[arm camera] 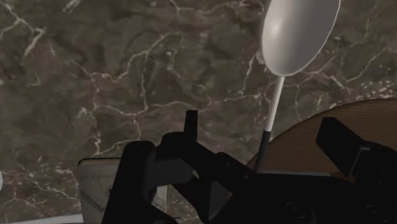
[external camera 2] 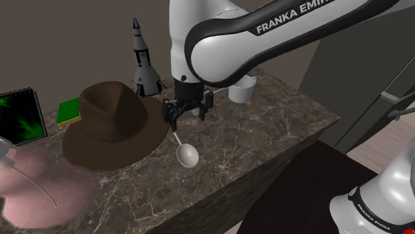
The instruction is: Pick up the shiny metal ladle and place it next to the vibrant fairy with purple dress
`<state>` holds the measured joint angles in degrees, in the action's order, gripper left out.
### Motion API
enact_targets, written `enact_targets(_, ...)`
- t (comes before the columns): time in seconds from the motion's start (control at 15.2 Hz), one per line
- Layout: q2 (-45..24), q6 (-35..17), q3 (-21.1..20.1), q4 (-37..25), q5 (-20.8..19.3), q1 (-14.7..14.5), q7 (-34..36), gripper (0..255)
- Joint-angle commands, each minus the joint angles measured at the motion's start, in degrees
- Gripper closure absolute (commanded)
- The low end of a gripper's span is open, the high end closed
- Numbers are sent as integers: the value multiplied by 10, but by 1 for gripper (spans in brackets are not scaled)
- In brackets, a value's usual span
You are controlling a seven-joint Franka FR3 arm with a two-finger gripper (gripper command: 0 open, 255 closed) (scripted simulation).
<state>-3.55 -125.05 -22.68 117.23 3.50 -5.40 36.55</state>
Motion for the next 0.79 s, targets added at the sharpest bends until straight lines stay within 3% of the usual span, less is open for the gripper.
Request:
enact_targets(0.0, -51, -8, -4, -42, -28, -9, 36, 0)
enact_targets(0.13, -84, -11, -2, -70, -45, -19, 59, 0)
enact_targets(0.73, -118, -60, 2, -52, -62, -27, 70, 0)
